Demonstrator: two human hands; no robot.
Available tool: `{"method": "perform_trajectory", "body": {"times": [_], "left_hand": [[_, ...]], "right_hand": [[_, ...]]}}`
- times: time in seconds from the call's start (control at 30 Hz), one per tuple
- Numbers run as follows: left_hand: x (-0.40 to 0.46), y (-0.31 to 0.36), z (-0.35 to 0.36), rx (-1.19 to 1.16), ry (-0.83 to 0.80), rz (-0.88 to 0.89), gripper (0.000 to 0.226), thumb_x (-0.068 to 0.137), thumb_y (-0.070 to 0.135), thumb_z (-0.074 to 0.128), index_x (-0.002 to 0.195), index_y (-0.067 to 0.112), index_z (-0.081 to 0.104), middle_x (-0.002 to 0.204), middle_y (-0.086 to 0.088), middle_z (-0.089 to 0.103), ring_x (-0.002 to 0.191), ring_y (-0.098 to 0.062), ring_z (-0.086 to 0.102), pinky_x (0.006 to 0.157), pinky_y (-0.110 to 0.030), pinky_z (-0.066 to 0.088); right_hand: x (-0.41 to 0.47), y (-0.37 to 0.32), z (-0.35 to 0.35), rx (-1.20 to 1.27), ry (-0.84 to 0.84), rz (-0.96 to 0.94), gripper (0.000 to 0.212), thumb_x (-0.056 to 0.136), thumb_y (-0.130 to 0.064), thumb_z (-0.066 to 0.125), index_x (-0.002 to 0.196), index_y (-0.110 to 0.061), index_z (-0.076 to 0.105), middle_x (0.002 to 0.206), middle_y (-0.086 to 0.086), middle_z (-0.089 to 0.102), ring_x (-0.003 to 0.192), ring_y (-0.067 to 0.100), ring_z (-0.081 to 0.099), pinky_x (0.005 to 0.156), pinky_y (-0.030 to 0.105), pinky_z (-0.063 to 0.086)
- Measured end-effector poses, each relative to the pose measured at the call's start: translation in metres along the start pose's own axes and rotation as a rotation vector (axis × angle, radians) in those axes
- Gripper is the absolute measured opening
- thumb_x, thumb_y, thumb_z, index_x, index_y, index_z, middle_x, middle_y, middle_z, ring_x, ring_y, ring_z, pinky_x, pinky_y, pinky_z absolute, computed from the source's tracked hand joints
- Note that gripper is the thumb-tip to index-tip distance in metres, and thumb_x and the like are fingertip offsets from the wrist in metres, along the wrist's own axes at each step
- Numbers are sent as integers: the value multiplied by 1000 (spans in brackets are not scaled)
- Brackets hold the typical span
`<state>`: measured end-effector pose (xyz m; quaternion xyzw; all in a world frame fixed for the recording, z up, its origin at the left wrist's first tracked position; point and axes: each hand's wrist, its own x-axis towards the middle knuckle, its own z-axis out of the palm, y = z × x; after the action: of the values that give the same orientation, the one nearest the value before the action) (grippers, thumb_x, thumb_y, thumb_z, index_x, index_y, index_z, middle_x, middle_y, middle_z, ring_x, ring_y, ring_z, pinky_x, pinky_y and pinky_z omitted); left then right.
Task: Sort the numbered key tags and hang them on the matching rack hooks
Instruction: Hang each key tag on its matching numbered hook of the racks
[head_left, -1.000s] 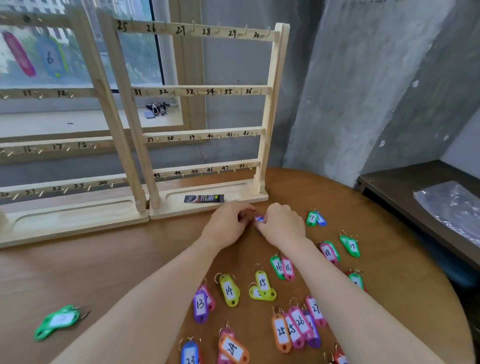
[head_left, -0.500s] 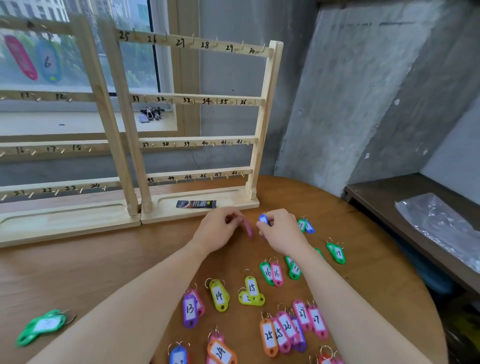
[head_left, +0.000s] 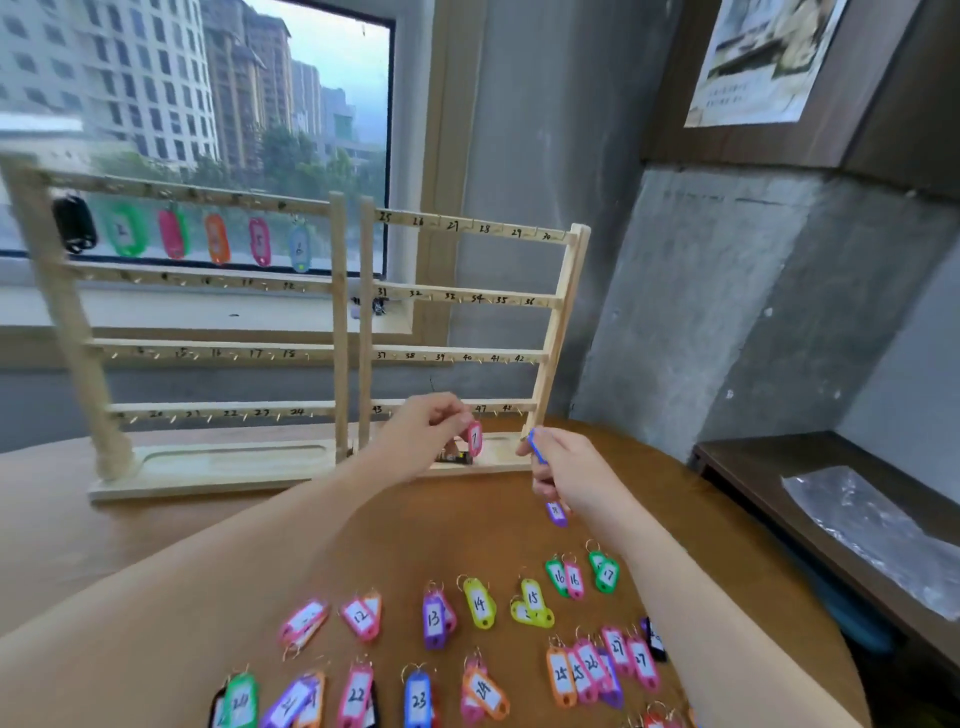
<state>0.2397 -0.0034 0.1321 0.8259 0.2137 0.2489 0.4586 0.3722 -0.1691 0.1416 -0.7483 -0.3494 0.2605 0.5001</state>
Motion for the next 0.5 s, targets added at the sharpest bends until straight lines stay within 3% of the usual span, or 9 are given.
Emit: {"method": "perform_trajectory", "body": {"times": [0.07,0.13,0.23,0.3,0.4,0.5], "left_hand": [[-16,23,-26,-70,47,-3,17,104,20,54,97,17,69,86,0,75,74,-12,69,60,-15,48],[-37,45,-52,-97,69,-1,17,103,21,55,98,17,70,89,-1,77,83,-20,73,69,-22,53],[-72,70,-90,-73,135,-11,18,103,26,56,101,16,70,87,-1,77,81,-17,74,78,-31,56],[-93,84,-113,-65,211,-16,18,102,26,57,102,14,70,86,-2,77,79,-17,74,74,-29,55],[-122,98,-142,-60,317,-24,18,102,23,57,97,11,70,81,-2,76,70,-14,72,64,-22,53],[-145,102,-167,-5,370,-67,20,101,28,60,96,13,71,83,-2,77,76,-21,74,77,-35,53]], "right_hand": [[-8,-23,9,121,-19,-21,41,111,-35,34,105,-7,63,61,-3,35,52,9,36,51,22,34],[-17,-47,20,268,-60,-31,43,110,-40,36,109,-6,63,60,-3,39,53,9,38,54,24,36],[-32,-83,35,460,-140,4,50,108,-47,35,113,-5,63,59,-2,43,55,11,40,56,24,37],[-43,-103,46,543,-192,20,55,107,-51,33,113,-4,62,59,-1,41,54,12,40,55,25,37],[-61,-128,62,574,-265,8,55,106,-53,33,111,-5,60,60,0,41,53,12,41,54,24,37],[-73,-150,76,514,-310,-61,48,106,-49,40,105,-6,59,59,-2,40,54,12,40,56,24,36]]}}
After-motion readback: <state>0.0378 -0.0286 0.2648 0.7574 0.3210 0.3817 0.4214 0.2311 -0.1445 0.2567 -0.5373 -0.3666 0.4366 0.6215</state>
